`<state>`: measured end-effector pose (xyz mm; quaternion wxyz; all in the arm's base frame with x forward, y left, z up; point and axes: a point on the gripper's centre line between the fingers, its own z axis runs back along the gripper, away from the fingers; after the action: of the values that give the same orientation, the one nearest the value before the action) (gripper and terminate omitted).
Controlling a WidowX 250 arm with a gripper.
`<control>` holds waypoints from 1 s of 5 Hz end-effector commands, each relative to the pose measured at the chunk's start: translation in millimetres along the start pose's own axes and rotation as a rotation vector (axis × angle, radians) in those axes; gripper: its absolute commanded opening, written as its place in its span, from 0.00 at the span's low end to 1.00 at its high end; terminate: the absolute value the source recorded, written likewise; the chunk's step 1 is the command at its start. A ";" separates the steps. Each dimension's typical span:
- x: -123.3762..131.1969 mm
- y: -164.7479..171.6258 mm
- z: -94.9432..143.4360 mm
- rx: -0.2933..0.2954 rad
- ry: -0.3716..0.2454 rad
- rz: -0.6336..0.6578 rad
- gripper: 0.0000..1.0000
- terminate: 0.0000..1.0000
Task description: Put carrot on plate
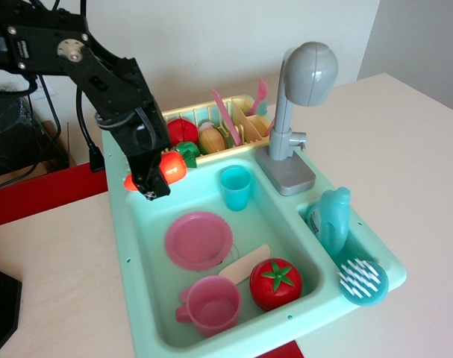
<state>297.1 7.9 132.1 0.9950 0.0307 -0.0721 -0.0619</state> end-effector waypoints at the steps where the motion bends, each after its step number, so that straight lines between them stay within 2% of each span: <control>1: 25.1 -16.9 -9.6 -0.014 -0.003 -0.007 0.00 0.00; 2: 31.0 -18.9 -30.3 -0.051 0.019 0.011 0.00 0.00; 4: 28.6 -29.3 -62.9 -0.076 0.076 -0.002 0.00 0.00; 5: 27.4 -39.8 -71.9 -0.077 0.083 -0.013 0.00 0.00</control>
<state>325.3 -34.6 54.4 0.9970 -0.0068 -0.0137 -0.0764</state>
